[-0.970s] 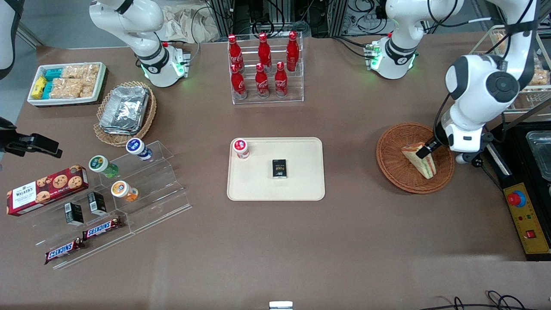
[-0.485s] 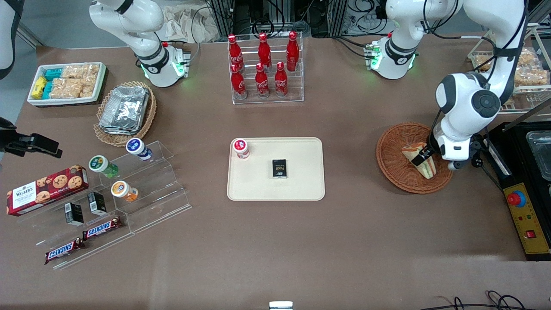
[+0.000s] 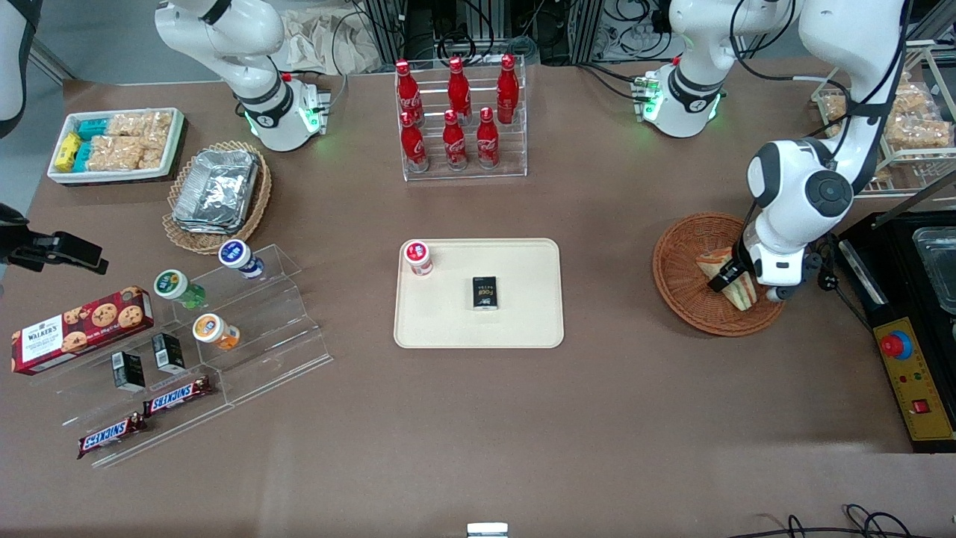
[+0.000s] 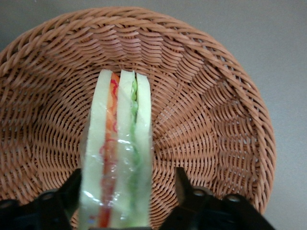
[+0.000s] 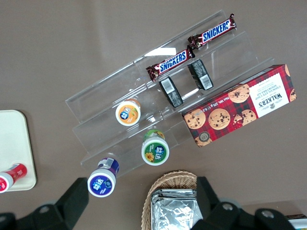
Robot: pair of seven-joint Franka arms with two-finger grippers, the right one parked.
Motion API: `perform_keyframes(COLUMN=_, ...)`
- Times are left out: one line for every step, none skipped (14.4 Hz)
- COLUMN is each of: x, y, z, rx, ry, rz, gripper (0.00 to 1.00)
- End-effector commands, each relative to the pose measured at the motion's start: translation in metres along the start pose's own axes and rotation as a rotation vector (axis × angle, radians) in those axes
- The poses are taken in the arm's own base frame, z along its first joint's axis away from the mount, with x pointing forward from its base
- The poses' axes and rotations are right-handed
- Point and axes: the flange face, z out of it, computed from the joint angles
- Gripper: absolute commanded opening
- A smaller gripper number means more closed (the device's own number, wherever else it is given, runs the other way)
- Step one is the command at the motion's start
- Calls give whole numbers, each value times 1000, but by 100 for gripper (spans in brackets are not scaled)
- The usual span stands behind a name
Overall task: Place sandwich from basket to tray
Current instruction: 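Close the left gripper on the sandwich and lift it from the basket, then carry the sandwich with the left gripper over to the cream tray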
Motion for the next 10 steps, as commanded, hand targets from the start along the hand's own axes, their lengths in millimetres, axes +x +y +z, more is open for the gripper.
perform_keyframes(x=-4, y=-1, z=2, rx=-15, ry=27, rz=5, gripper=0)
perform_keyframes(x=-3, y=-1, z=1, rx=-14, ry=27, rz=8, gripper=0)
perform_keyframes(x=-2, y=0, z=-4, rx=-16, ry=30, rz=11, gripper=0)
perform_keyframes(x=-1, y=0, z=-13, rx=-11, ry=26, rz=8, gripper=0)
perform_keyframes(x=3, y=2, z=-28, rx=-3, ry=21, rz=12, gripper=0)
perform_keyframes(x=7, y=6, z=-48, rx=13, ry=16, rz=35, gripper=0)
perform_keyframes(x=13, y=11, z=-70, rx=32, ry=-3, rz=60, gripper=0)
perform_keyframes(x=19, y=18, z=-92, rx=59, ry=-33, rz=86, gripper=0)
perform_keyframes(x=26, y=24, z=-117, rx=90, ry=-68, rz=105, gripper=0)
perform_keyframes(x=33, y=33, z=-146, rx=104, ry=-85, rz=136, gripper=0)
